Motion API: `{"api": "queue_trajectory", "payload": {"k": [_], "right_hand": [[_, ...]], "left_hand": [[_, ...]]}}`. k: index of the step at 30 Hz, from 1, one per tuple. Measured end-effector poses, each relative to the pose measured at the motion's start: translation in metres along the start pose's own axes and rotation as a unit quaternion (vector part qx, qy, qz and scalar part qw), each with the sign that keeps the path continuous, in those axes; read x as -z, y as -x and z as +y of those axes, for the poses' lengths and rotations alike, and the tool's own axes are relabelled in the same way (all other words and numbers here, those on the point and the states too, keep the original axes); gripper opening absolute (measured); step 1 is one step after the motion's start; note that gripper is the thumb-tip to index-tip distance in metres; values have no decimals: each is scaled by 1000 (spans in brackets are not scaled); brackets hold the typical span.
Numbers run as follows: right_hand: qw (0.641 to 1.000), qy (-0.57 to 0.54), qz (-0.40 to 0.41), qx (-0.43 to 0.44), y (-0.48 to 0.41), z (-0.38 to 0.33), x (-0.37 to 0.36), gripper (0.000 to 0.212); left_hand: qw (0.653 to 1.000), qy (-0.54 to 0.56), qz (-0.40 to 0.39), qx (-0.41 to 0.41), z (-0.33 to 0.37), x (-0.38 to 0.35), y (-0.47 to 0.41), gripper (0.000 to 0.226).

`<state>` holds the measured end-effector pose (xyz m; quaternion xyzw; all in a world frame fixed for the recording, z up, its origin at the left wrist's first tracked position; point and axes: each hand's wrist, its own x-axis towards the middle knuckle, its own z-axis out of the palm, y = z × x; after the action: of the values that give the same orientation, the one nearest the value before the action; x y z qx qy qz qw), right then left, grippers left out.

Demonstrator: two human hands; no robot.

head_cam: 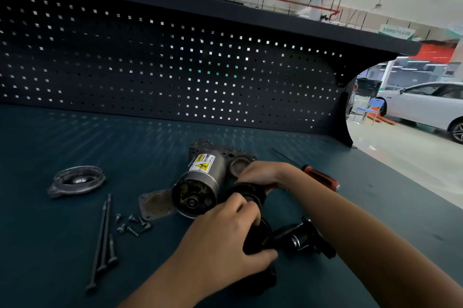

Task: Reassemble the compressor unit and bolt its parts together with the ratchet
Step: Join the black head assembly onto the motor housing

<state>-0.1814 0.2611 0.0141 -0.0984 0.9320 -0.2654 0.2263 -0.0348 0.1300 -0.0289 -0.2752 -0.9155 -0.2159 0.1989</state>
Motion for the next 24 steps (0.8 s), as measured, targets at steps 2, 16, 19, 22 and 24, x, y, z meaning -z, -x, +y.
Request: {"api": "queue_trajectory", "payload": {"k": [2, 16, 19, 22, 24], "right_hand": [[999, -39, -5, -1, 1, 2, 0, 13], [971, -227, -47, 62, 2, 22, -4, 17], [970, -235, -54, 42, 9, 20, 1, 18], [970, -240, -24, 24, 15, 17, 7, 23], [980, -198, 27, 25, 17, 15, 10, 27]], "left_hand": [[1000, -27, 10, 3, 2, -2, 1, 50], [1000, 2, -23, -4, -4, 2, -4, 36], [1000, -2, -20, -19, -6, 3, -7, 34], [998, -47, -2, -40, -10, 4, -14, 38], [995, -80, 0, -53, -10, 4, -19, 43]]}}
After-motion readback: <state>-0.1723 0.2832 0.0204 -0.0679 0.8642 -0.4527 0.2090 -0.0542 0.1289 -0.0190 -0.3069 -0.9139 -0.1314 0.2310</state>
